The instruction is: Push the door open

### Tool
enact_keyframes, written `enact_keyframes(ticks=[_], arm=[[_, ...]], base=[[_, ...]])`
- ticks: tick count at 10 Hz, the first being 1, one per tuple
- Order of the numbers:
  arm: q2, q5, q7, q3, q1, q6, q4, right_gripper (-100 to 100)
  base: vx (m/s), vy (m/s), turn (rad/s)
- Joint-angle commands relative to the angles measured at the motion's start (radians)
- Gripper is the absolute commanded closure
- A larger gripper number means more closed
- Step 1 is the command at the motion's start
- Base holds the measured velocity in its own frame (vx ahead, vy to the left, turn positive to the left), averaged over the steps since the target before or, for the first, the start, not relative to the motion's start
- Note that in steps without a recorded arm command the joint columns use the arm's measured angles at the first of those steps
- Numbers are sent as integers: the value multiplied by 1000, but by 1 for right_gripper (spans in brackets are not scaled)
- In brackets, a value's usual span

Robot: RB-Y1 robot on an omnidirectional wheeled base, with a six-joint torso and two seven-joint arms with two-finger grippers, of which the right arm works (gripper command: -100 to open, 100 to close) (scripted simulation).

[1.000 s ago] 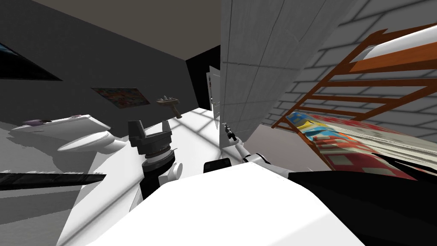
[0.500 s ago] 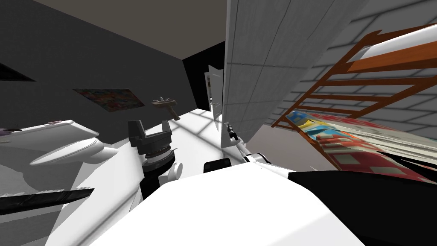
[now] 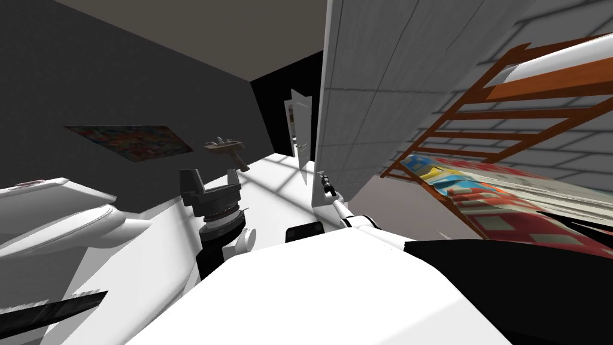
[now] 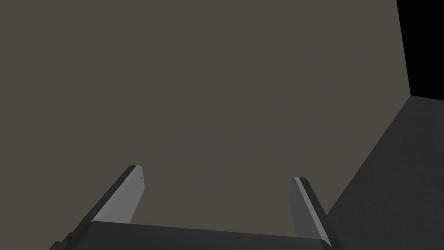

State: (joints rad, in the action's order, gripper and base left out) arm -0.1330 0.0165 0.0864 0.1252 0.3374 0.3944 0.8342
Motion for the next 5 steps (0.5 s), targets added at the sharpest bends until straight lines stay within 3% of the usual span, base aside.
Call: enact_keyframes(ticks=[1,3,5], arm=[[-2,3,-3,13,3,5,-2,100],[-4,6,-9,28,3,5,-4,100],[-14,10,-12,43,-2,2,-4,100]], base=[[166,122,-52],[159,111,-55],[109,52,-51]])
